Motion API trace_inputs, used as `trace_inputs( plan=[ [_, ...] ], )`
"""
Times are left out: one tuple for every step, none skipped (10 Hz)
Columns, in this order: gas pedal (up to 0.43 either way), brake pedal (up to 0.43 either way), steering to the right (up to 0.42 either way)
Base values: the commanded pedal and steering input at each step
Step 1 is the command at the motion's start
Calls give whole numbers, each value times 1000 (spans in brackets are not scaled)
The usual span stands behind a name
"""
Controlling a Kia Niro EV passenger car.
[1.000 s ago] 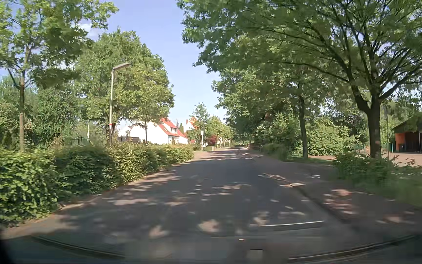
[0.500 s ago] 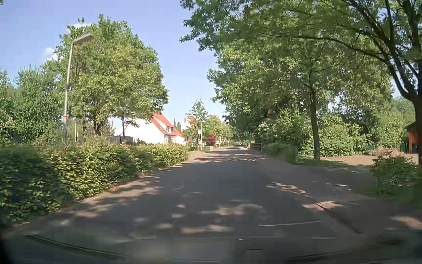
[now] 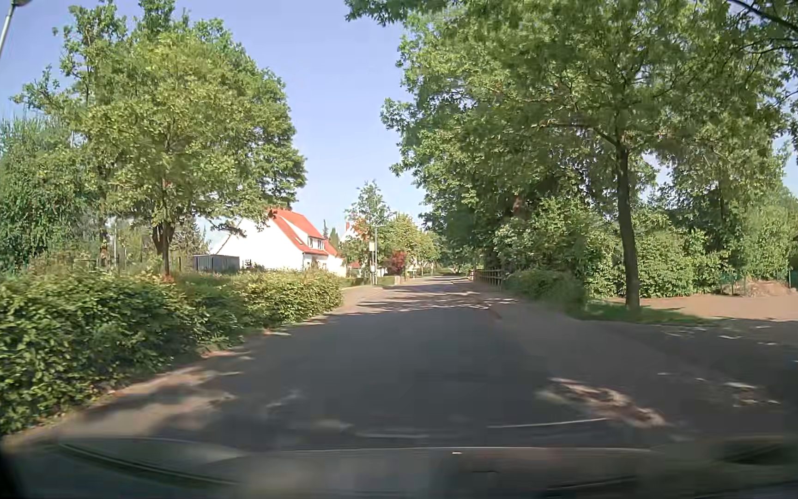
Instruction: Follow the waypoints while adhering to traffic rules and regulations
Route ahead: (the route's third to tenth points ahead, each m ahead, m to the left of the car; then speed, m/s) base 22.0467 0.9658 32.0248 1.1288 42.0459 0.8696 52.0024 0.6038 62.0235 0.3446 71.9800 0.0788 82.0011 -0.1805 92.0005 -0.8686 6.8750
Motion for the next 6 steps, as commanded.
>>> trace_inputs(
  plan=[
    [138,6,2],
    [138,6,1],
    [138,6,-2],
    [138,6,-2],
    [138,6,-1],
    [138,6,0]
  ],
)
